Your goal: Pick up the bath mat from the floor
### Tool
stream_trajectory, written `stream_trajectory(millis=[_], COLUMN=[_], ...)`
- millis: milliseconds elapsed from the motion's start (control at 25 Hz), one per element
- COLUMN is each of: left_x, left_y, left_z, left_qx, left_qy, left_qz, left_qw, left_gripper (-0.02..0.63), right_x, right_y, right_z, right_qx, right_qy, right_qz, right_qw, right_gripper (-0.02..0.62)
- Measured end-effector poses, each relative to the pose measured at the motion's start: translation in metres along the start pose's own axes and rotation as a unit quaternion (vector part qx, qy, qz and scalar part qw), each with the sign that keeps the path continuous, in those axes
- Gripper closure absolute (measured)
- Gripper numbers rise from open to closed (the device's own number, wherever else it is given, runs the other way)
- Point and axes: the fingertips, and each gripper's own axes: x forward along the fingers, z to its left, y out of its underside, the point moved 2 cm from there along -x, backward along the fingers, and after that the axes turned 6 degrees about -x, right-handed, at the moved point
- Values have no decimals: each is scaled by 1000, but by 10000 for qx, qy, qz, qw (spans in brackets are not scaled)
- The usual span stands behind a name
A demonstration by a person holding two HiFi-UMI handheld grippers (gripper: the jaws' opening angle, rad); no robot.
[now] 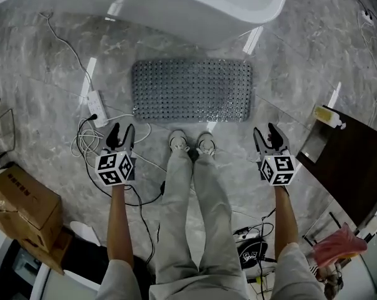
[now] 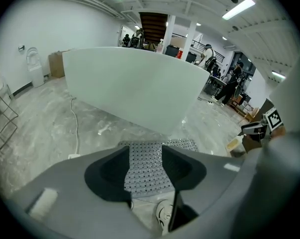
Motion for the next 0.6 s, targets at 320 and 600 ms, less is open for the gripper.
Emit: stream_trajectory(millis=[320, 600], left_x=[67, 120], left_y=[55, 92], left_z=[32, 67], left_qx=[86, 21], left_qy=[-47, -121], left_qz=[304, 442], left_qw=[9995, 9989], left_gripper=[387, 373], right_x=[68, 126], right_y=[64, 104], right_z=[-23, -36], right_qx=[248, 207], right_qy=[135, 156], right_qz=[244, 414], right_qw=[9993, 9988], right_gripper=[377, 369])
